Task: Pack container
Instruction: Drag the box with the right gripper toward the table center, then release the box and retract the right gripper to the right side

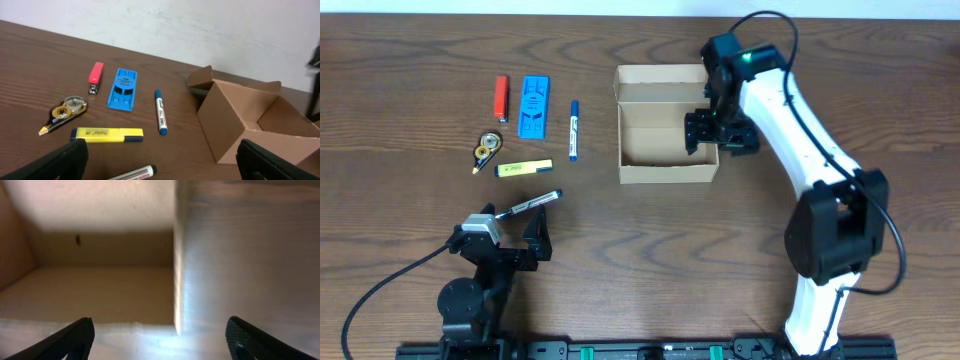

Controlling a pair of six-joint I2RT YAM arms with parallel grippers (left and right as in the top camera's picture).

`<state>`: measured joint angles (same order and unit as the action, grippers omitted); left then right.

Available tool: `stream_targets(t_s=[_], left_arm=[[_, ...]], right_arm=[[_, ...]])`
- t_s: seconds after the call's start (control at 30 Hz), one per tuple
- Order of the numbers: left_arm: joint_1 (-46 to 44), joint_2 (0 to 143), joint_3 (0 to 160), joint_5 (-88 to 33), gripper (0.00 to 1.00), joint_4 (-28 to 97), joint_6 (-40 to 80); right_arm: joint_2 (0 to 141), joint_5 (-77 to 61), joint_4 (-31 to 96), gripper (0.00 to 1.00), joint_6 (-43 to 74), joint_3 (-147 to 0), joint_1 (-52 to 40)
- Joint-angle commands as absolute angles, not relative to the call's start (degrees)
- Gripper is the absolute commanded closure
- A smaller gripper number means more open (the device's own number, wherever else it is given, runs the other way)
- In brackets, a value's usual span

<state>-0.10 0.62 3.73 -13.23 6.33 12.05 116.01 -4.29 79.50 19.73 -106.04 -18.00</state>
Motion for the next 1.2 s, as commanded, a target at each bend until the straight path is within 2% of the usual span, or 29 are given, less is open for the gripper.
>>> stream_targets(t_s=[0.0,0.2,0.33,0.47,0.63,1.03,1.17], left_arm=[[0.1,0.3,2.0,-12.7,0.04,6.9,12.4],[0.1,0.3,2.0,-12.7,0.05,6.9,12.4],[0.1,0.3,2.0,-12.7,0.05,6.9,12.4],[0.1,0.3,2.0,-12.7,0.05,6.9,12.4],[0.1,0.3,2.0,-12.7,0.05,6.9,12.4],[0.1,0.3,2.0,-12.0,0.04,6.9,12.4],[0.0,0.3,2.0,-15.9,0.05,6.9,13.5]], right_arm=[[105.6,-2.0,82.1,0.13,16.0,-109.1,-19.0],[91.8,-4.8,83.4,0.12,11.0,-104.4,-20.2],[81.8,-4.9,81.5,0.12,10.0,-95.8,-21.4],[71.2,-4.5,78.4,0.09,10.0,-85.1,-21.7],[61.8,-3.1,78.1,0.01,11.9,-79.0,-21.7],[55.4,-2.9,79.3,0.01,12.1,-78.8,-21.7],[55.5,-2.8,79.3,0.01,12.1,-78.8,-21.7]])
